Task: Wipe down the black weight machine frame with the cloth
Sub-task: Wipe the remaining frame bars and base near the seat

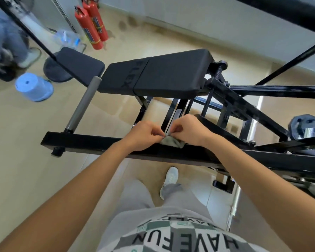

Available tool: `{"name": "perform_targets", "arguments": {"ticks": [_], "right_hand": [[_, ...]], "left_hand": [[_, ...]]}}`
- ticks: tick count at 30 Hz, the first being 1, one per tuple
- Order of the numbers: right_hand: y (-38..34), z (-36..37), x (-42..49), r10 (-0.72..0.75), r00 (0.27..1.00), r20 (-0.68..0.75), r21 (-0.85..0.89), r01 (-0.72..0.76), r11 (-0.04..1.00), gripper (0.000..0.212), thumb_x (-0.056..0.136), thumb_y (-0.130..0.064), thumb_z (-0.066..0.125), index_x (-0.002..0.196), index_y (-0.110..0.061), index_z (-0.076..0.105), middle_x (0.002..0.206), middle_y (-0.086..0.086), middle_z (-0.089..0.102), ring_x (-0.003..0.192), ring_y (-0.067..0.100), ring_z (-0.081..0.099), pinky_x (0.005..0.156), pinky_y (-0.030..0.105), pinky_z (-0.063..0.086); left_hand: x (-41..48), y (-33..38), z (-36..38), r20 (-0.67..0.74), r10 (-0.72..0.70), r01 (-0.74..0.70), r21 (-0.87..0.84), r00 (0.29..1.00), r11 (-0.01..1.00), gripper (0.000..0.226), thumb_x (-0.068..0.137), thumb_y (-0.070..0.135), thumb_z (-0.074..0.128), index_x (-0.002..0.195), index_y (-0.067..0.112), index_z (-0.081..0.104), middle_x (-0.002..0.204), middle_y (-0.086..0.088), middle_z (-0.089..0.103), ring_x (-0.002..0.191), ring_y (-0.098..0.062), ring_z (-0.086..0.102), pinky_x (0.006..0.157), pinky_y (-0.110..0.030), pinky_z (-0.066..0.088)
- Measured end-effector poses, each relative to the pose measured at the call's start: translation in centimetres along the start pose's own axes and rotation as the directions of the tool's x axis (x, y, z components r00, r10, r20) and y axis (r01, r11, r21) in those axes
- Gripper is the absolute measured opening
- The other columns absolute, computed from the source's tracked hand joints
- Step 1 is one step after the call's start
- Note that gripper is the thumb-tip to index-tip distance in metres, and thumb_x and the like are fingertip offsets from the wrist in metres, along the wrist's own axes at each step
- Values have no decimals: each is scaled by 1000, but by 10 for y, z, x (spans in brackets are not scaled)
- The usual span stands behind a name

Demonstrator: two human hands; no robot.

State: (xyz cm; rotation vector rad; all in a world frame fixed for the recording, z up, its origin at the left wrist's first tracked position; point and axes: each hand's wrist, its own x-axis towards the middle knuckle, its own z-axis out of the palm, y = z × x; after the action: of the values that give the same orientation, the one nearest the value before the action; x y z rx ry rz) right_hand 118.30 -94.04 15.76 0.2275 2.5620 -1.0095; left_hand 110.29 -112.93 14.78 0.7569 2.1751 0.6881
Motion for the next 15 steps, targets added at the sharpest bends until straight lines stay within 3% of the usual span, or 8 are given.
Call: {"name": "perform_targets", "arguments": {"ticks": [3, 5, 7, 10, 15], "right_hand": [[-3, -8, -17, -61, 991, 122, 82, 51, 995, 18, 85, -30, 80, 101, -23, 77, 90, -11, 72, 81, 2, 66, 74, 19, 55], [-3, -10, -24, -85, 983, 161, 15, 84, 996, 31, 83, -31, 82, 112, -24, 74, 99, -11, 71, 86, 3, 64, 72, 13, 51], [1, -8, -21, -82, 982, 173, -25, 88, 996, 35, 84, -31, 81, 117, -24, 72, 104, -10, 69, 91, 6, 63, 75, 14, 51], [9, -4, -14, -24, 976, 215, 52, 14, 999, 29, 89, -35, 76, 115, -23, 73, 100, -10, 71, 88, 3, 63, 73, 14, 50], [20, -3, 1, 131, 974, 184, 108, -152, 982, 21, 91, -28, 73, 111, -22, 74, 94, -11, 68, 85, 3, 62, 72, 17, 47]], "left_hand": [[-11, -7, -14, 107, -12, 25, -125, 994, 992, 12, 89, 21, 76, 99, 28, 81, 90, 13, 74, 88, -5, 69, 84, -30, 60], [-18, -12, -15, 120, 17, 2, -162, 993, 987, 12, 85, 19, 81, 92, 29, 80, 88, 12, 74, 89, -7, 70, 85, -33, 61], [-17, -16, -13, 86, 52, -35, -188, 995, 981, 14, 83, 18, 83, 87, 31, 79, 85, 13, 73, 87, -8, 70, 82, -35, 61], [-3, -24, -11, 58, 69, -58, -178, 996, 982, 12, 86, 22, 80, 89, 33, 76, 86, 13, 72, 85, -6, 68, 78, -30, 59], [41, -34, -19, 119, 54, -39, -122, 991, 992, 5, 90, 19, 75, 89, 24, 73, 85, 11, 67, 80, -9, 63, 66, -22, 50]]}}
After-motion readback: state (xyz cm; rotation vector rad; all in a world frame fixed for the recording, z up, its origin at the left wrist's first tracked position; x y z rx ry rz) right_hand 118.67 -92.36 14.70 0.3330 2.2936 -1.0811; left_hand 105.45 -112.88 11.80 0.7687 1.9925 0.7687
